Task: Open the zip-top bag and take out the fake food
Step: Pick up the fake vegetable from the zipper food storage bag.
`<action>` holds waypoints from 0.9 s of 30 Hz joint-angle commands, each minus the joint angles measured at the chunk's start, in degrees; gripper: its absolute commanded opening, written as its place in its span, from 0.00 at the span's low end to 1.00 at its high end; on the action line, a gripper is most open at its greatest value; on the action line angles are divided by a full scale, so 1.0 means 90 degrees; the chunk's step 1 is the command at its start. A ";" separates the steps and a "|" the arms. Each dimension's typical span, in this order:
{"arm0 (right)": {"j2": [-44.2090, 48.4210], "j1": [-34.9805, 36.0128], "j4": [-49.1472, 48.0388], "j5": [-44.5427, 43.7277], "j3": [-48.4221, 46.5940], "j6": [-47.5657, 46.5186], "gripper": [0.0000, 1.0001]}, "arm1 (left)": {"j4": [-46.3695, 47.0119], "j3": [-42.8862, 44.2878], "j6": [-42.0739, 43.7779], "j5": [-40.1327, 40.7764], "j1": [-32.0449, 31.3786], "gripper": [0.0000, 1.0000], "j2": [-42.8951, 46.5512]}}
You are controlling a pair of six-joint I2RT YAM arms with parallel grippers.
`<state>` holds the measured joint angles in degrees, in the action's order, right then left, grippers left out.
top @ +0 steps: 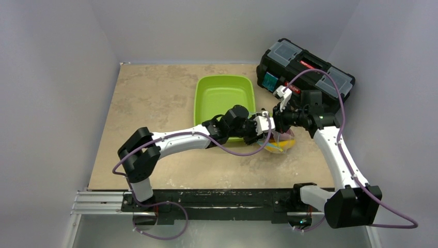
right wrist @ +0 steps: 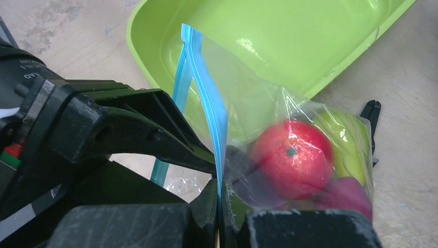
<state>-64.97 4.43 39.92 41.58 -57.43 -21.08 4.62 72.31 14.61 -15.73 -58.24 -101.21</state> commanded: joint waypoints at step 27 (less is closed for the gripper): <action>0.0105 -0.0030 0.0037 0.0321 -0.0143 -0.0055 0.00 | 0.1086 0.0233 -0.0143 0.0983 -0.0007 0.59 -0.0160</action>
<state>-65.34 4.43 39.92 43.11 -58.26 -21.08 12.67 72.31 15.14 -8.19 -58.57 -102.96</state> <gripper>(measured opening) 0.003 0.608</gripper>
